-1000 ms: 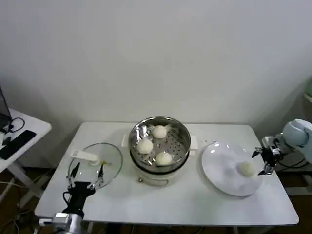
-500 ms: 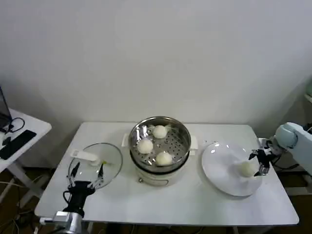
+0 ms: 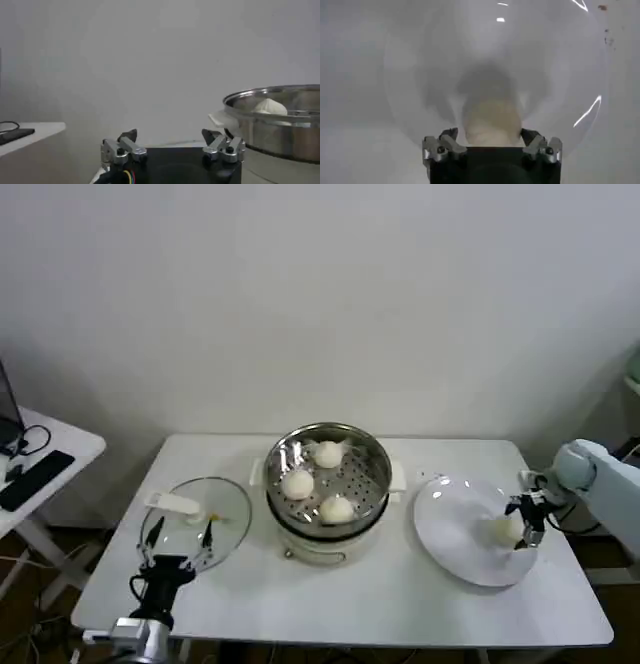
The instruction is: Take steamed baozi put them in steamer then cover it.
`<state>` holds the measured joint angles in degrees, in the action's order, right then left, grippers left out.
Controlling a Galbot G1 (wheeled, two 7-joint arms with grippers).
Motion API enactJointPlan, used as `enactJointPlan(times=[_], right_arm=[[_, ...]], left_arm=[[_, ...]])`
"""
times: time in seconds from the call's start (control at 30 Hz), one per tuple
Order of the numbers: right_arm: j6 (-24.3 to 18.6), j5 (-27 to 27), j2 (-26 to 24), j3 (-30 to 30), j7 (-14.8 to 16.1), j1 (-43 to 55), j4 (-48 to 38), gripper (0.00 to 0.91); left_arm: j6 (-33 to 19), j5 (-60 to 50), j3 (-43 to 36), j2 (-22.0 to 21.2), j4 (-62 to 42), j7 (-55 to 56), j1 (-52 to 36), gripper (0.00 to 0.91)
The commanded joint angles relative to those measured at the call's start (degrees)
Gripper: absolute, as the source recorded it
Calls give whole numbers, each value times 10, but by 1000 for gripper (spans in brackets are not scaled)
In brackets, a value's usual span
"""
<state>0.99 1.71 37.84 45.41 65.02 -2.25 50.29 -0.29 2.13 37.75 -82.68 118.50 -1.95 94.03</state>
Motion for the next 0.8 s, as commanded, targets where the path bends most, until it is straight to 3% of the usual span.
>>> enactJointPlan(times=[0.03,0.13,0.3,0.53,0.67,0.8], right_arm=[[1,2,9,-4,1,2,-16,907],[2,3,9,-4,1,1,-17,897],[2,2,9,-6,1,0,-17,786],[4,-4,9,-10,0,2,-17,786],[19,-43,3,5,-2,11,-8,786],[56,-118,-15,70,-7,61,23,766]], left_arm=[[0,-2,-1,0,1,0,0,907],[-1,-3,-1,-1,1,0,1,907],[-1,-3,-1,-2,1,0,2,907],[-1,-3,-1,-2,2,0,3,907],[-1,-3,0,-3,3,0,3,907],[-2,-2,0,-3,5,0,3,907]])
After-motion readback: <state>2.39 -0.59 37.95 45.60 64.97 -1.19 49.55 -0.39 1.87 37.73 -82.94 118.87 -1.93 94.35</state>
